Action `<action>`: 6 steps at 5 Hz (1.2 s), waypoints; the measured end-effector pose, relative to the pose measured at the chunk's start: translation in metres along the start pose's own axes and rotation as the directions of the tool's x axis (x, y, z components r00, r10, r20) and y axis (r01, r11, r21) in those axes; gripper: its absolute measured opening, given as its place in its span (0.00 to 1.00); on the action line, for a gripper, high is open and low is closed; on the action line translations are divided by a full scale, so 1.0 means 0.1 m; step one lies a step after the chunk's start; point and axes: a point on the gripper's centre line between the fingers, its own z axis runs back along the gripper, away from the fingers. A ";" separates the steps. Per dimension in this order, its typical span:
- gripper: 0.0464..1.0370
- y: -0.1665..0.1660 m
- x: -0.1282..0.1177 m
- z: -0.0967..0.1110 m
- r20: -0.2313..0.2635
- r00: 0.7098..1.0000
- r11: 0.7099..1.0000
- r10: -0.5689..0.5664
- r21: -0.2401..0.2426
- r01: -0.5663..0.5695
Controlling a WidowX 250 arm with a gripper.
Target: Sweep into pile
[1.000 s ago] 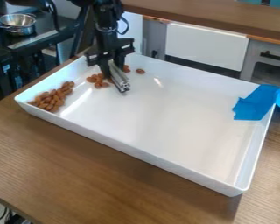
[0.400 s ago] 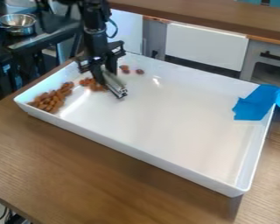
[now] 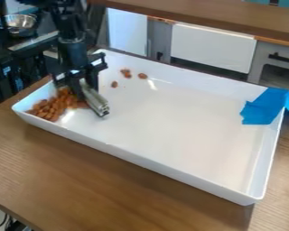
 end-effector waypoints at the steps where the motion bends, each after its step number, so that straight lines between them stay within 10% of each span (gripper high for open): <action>1: 0.33 0.10 -0.11 0.01 0.025 1.000 1.000 -0.001 0.003 0.001; 6: 0.33 -1.20 -0.19 0.18 -0.023 0.978 0.978 0.209 -0.016 -0.209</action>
